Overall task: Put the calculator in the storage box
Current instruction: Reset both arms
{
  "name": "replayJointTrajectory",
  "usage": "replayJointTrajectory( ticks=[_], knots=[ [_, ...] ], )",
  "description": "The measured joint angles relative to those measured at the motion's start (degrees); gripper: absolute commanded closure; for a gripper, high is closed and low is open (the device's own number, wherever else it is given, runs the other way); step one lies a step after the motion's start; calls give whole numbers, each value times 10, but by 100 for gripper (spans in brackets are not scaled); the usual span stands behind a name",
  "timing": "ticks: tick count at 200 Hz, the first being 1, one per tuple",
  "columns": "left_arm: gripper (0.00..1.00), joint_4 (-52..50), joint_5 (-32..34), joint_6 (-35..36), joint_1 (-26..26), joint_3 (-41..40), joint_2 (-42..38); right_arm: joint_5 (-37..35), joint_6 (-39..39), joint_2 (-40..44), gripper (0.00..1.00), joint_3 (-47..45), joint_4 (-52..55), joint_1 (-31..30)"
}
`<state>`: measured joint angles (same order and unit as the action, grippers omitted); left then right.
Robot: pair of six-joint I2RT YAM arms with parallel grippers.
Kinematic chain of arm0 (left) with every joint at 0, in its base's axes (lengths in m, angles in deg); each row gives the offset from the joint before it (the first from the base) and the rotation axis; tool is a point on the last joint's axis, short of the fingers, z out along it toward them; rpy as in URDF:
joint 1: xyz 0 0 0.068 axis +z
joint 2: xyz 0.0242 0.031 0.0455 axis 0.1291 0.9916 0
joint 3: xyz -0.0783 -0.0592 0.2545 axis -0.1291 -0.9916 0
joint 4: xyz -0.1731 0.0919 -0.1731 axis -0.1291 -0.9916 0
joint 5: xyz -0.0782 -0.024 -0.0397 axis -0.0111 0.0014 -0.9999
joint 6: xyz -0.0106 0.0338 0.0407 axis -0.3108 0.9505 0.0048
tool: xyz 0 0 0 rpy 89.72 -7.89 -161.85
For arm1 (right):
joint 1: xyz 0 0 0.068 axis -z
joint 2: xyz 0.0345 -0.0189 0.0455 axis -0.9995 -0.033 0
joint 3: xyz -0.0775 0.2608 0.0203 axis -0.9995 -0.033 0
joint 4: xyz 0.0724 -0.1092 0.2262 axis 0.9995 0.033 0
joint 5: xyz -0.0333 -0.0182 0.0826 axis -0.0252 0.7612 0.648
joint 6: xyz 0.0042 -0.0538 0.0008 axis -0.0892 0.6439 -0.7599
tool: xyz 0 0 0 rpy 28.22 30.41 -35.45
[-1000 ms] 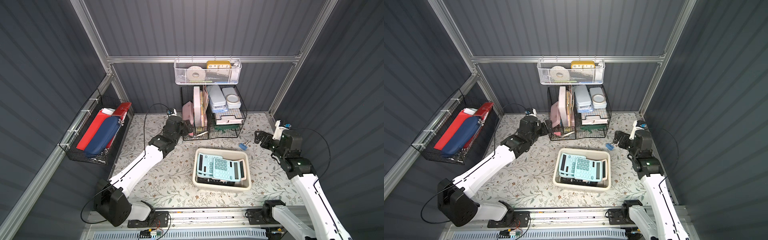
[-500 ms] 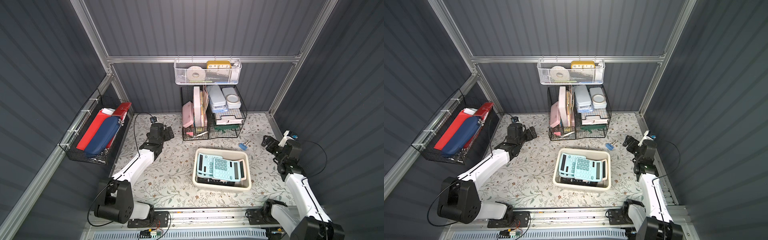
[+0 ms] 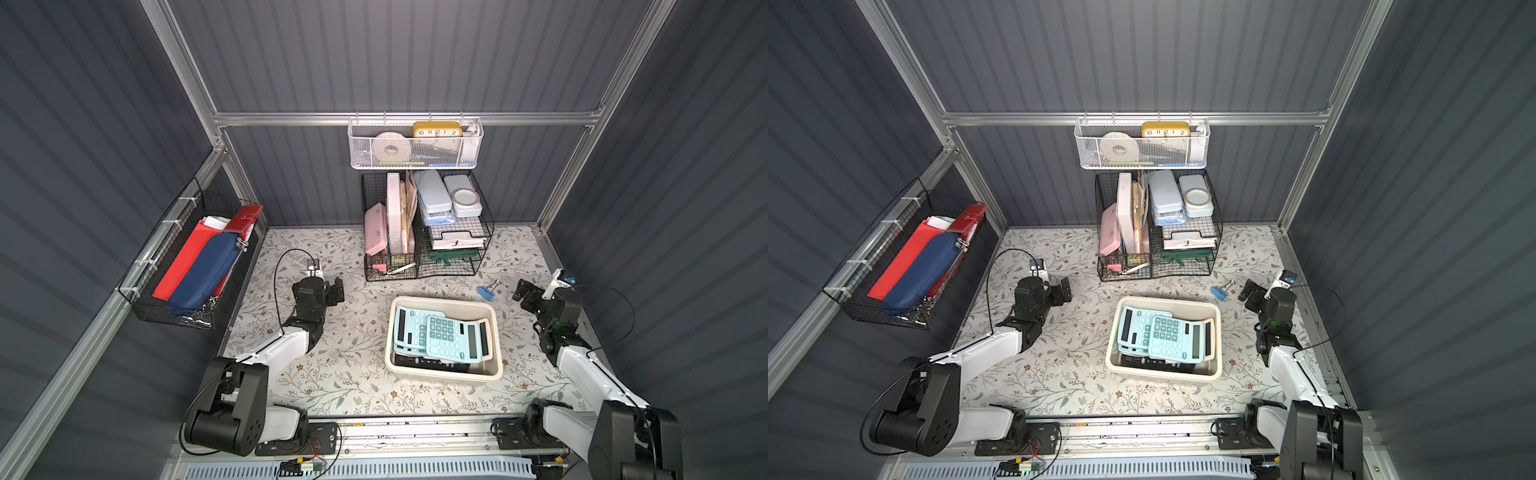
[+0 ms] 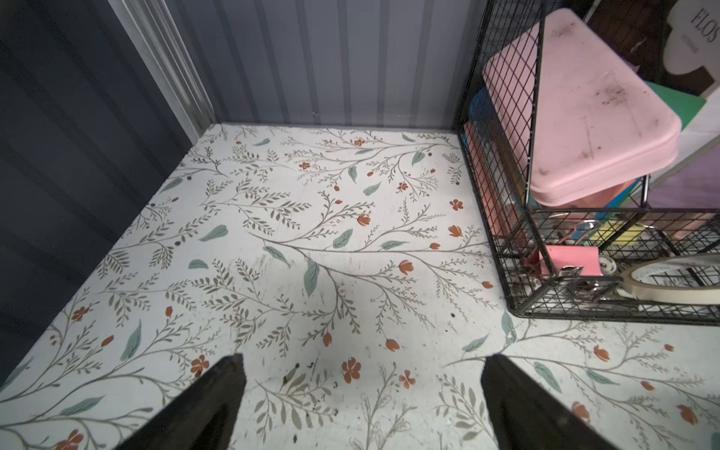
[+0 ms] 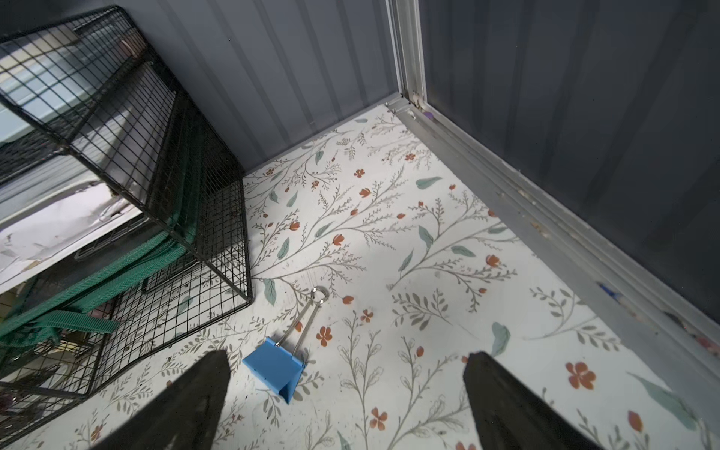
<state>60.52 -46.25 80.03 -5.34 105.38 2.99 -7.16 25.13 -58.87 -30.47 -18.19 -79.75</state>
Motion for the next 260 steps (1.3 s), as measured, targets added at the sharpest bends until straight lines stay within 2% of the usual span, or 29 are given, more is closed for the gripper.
replayJointTrajectory(
  ticks=[37, 64, 93, 141, 177, 204, 260],
  knots=[
    [1, 118, -19, 36, 12, -81, -22, -56, 45, -55, 1, -16, -82, -59],
    [1, 206, -33, 47, 33, -108, -42, -84, 83, -122, 1, -21, -142, -95],
    [1, 292, -52, 47, 66, -123, -37, -113, 121, -138, 1, -29, -200, -120],
    [1, 447, -87, 46, 97, -134, 50, -139, 148, -242, 1, -47, -338, -119],
    [1, 541, -136, 34, 118, -136, 125, -139, 156, -262, 1, -65, -394, -118],
    [1, 546, -171, 27, 147, -101, 188, -121, 164, -263, 1, -48, -387, -116],
    [1, 476, -182, 22, 147, -26, 197, -89, 163, -261, 1, -26, -351, -99]
  ],
)
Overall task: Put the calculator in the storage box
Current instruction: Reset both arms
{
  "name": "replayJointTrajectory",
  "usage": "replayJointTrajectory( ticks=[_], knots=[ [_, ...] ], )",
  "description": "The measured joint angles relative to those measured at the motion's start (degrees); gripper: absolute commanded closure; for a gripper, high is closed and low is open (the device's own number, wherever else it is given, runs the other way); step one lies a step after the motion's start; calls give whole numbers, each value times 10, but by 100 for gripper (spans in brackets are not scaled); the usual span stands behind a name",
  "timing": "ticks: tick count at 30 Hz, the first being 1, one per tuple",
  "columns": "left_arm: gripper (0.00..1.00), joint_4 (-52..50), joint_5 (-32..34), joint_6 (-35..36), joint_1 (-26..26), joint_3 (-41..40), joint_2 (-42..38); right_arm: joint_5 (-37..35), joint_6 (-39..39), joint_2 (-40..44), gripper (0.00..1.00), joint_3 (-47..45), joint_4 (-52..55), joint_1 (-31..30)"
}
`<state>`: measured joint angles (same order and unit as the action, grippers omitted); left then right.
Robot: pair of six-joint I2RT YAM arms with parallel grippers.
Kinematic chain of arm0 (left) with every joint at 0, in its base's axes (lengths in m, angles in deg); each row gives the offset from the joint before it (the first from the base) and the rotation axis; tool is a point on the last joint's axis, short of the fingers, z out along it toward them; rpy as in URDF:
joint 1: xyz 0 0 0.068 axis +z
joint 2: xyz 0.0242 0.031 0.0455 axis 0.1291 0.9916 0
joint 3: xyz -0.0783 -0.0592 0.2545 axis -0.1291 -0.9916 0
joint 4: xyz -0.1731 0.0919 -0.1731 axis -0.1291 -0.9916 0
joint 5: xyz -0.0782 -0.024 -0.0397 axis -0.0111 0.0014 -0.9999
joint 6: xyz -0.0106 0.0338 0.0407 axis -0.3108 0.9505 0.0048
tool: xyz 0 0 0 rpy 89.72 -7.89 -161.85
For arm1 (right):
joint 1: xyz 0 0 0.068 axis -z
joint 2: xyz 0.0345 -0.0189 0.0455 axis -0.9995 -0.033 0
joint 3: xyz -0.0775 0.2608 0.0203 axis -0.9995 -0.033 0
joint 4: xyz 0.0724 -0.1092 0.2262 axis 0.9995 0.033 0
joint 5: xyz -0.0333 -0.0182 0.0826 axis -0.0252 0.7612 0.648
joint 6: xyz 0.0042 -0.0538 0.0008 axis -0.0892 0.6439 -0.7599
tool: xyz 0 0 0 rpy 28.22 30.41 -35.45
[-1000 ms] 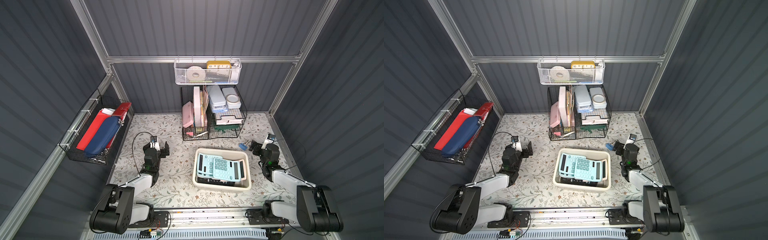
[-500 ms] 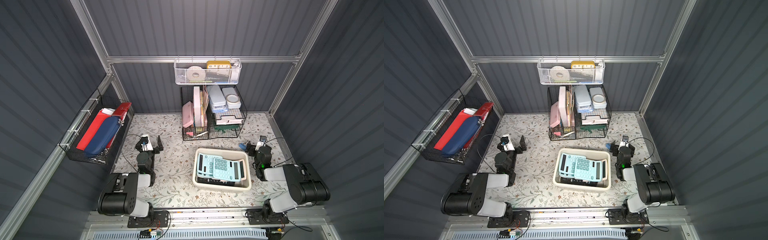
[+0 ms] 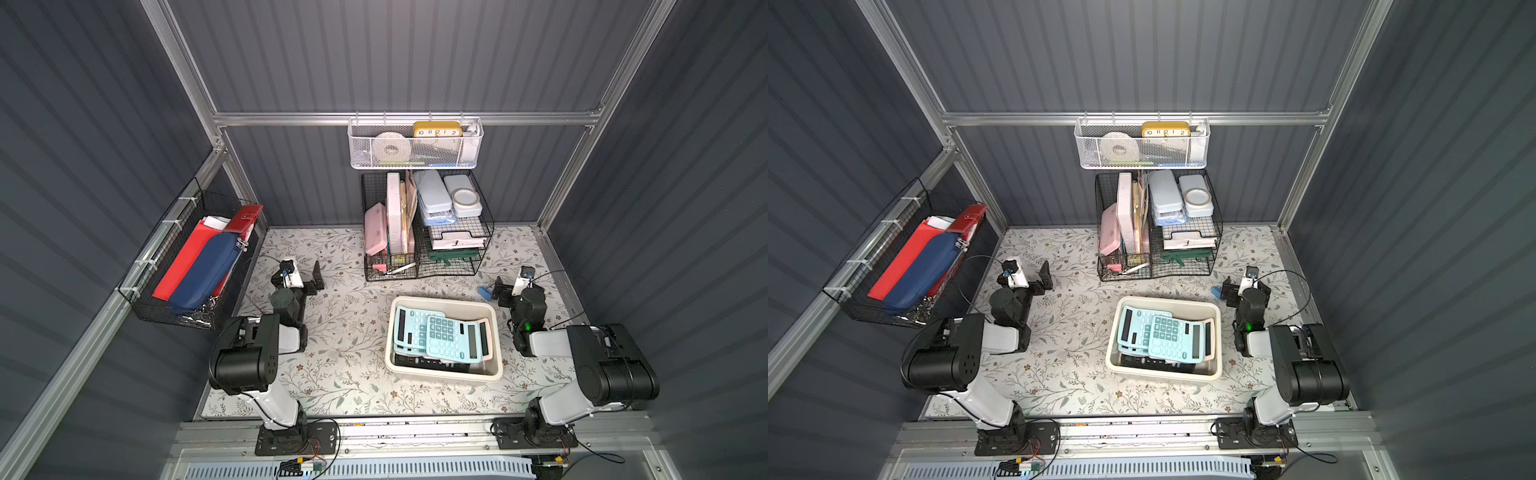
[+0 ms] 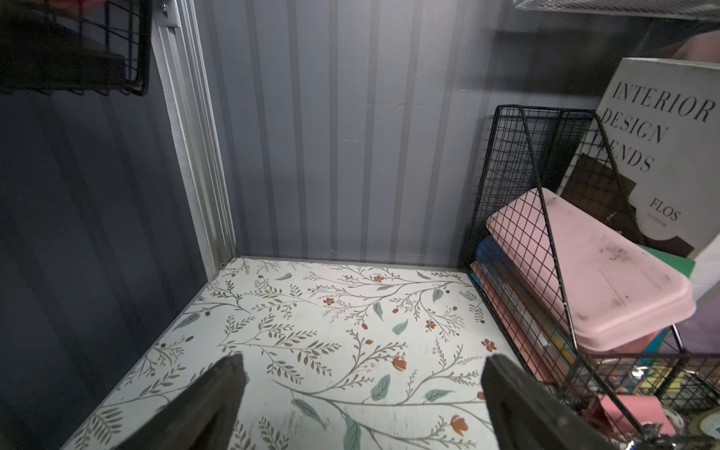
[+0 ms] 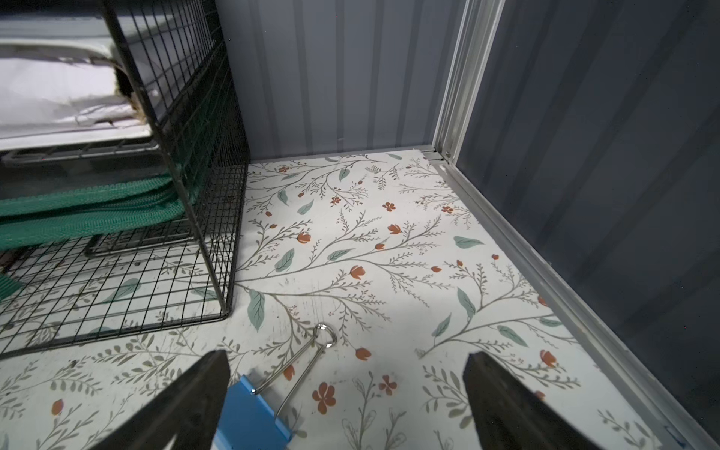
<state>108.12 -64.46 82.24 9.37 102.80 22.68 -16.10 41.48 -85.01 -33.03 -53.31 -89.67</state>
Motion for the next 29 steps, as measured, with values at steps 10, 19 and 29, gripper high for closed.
replayJointTrajectory(
  ticks=[10, 19, 29],
  knots=[
    [1, -23, 0, 0, 0, 0, 0, 6, 0, 0, 1, 0, 3, 0],
    [1, -26, 0, 0, 0, 0, 0, 7, 0, 0, 1, 0, 3, 0],
    [1, -26, 0, 0, 0, 0, 0, 9, 0, 0, 1, 0, 3, 0]
  ],
)
